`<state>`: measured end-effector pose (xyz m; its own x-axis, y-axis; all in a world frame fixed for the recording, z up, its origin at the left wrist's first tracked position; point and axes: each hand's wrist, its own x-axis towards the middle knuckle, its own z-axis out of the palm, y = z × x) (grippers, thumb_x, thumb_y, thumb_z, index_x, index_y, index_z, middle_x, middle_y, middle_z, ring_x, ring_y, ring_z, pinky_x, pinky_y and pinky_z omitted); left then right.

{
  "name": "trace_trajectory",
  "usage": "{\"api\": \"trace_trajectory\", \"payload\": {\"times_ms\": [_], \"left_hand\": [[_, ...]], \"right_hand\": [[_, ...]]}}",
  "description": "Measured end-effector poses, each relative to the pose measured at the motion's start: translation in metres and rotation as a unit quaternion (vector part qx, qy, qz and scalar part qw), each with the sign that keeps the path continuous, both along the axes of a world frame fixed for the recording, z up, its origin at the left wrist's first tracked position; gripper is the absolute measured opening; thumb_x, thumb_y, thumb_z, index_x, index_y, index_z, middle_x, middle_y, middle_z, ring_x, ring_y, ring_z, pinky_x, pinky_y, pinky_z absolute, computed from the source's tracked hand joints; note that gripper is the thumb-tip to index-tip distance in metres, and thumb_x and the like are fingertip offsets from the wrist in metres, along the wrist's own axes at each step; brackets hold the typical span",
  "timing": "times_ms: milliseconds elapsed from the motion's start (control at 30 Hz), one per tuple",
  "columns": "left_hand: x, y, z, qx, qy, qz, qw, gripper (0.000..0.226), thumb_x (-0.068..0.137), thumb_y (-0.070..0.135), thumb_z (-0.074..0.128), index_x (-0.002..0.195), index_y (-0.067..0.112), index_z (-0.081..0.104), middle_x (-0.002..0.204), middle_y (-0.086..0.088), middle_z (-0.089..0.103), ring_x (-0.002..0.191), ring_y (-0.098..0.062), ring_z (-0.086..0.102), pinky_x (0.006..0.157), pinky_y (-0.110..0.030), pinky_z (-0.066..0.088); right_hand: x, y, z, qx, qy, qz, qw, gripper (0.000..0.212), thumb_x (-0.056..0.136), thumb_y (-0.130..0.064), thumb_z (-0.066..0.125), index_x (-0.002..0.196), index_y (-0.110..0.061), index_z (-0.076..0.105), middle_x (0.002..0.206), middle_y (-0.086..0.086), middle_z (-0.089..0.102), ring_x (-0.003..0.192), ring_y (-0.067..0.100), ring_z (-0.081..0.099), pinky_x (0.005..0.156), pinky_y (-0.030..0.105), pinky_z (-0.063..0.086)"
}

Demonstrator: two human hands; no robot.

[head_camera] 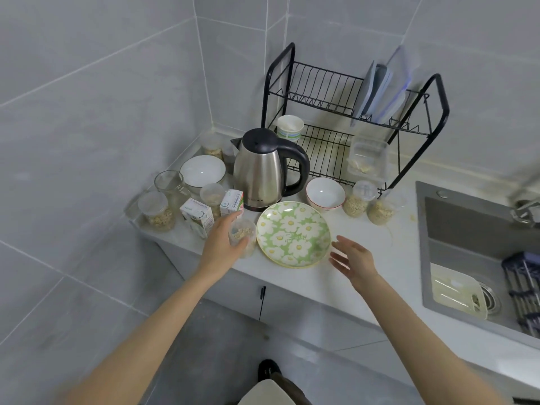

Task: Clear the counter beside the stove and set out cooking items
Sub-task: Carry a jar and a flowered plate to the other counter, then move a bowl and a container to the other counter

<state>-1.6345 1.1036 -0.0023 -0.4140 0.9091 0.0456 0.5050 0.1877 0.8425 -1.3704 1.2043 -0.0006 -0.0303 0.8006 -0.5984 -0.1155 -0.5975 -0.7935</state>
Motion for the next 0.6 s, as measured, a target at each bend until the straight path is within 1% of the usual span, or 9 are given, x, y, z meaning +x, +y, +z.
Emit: {"api": "trace_trajectory", "payload": {"times_ms": [100, 167, 267, 400, 467, 533, 600], "left_hand": [[0.006, -0.007, 0.02, 0.027, -0.022, -0.026, 0.999, 0.05, 0.089, 0.018, 0.064, 0.136, 0.022, 0.047, 0.134, 0.008, 0.053, 0.119, -0.008, 0.05, 0.101, -0.03, 0.042], [0.013, -0.015, 0.035, 0.042, -0.039, -0.052, 0.997, 0.046, 0.09, 0.016, 0.062, 0.133, 0.024, 0.049, 0.127, 0.011, 0.056, 0.113, -0.007, 0.053, 0.099, -0.031, 0.045], [0.026, -0.027, 0.056, 0.055, -0.066, -0.106, 0.991, 0.043, 0.091, 0.012, 0.06, 0.13, 0.023, 0.05, 0.119, 0.012, 0.058, 0.106, -0.006, 0.056, 0.095, -0.027, 0.046], [0.056, -0.036, 0.079, 0.061, -0.087, -0.172, 0.979, 0.038, 0.09, 0.009, 0.06, 0.124, 0.024, 0.053, 0.116, 0.008, 0.062, 0.103, -0.009, 0.059, 0.088, -0.025, 0.048], [0.079, -0.04, 0.088, 0.049, -0.091, -0.206, 0.973, 0.037, 0.09, 0.008, 0.059, 0.124, 0.021, 0.053, 0.116, 0.008, 0.061, 0.101, -0.009, 0.059, 0.084, -0.019, 0.047], [0.108, -0.046, 0.095, 0.049, -0.089, -0.249, 0.963, 0.036, 0.089, 0.009, 0.06, 0.122, 0.022, 0.053, 0.114, 0.009, 0.061, 0.098, -0.007, 0.06, 0.083, -0.016, 0.047], [0.14, -0.054, 0.103, 0.045, -0.086, -0.291, 0.952, 0.036, 0.089, 0.011, 0.06, 0.123, 0.022, 0.054, 0.113, 0.01, 0.061, 0.095, -0.002, 0.06, 0.08, -0.01, 0.045]], "right_hand": [[0.004, -0.023, 0.02, 0.035, 0.017, 0.01, 0.999, 0.028, 0.093, -0.003, 0.057, 0.12, -0.005, 0.06, 0.104, 0.007, 0.068, 0.087, 0.025, 0.064, 0.072, 0.031, 0.058], [0.007, -0.042, 0.035, 0.055, 0.024, 0.006, 0.998, 0.028, 0.092, -0.004, 0.06, 0.119, -0.007, 0.062, 0.105, 0.008, 0.068, 0.088, 0.026, 0.064, 0.076, 0.032, 0.056], [0.018, -0.077, 0.057, 0.078, 0.034, -0.008, 0.996, 0.026, 0.09, -0.007, 0.063, 0.116, -0.009, 0.064, 0.11, 0.009, 0.069, 0.09, 0.027, 0.065, 0.08, 0.034, 0.056], [0.045, -0.125, 0.085, 0.114, 0.031, -0.043, 0.992, 0.026, 0.092, -0.009, 0.061, 0.118, -0.011, 0.064, 0.112, 0.008, 0.069, 0.091, 0.026, 0.066, 0.085, 0.035, 0.056], [0.063, -0.15, 0.095, 0.127, 0.02, -0.061, 0.99, 0.025, 0.092, -0.01, 0.06, 0.117, -0.013, 0.064, 0.112, 0.007, 0.069, 0.091, 0.025, 0.067, 0.087, 0.036, 0.056], [0.085, -0.176, 0.104, 0.141, 0.004, -0.095, 0.985, 0.025, 0.092, -0.01, 0.061, 0.116, -0.014, 0.065, 0.112, 0.007, 0.07, 0.089, 0.023, 0.068, 0.084, 0.034, 0.057], [0.112, -0.201, 0.11, 0.152, -0.012, -0.135, 0.979, 0.027, 0.09, -0.01, 0.064, 0.116, -0.015, 0.065, 0.113, 0.008, 0.069, 0.087, 0.023, 0.069, 0.078, 0.031, 0.059]]}}
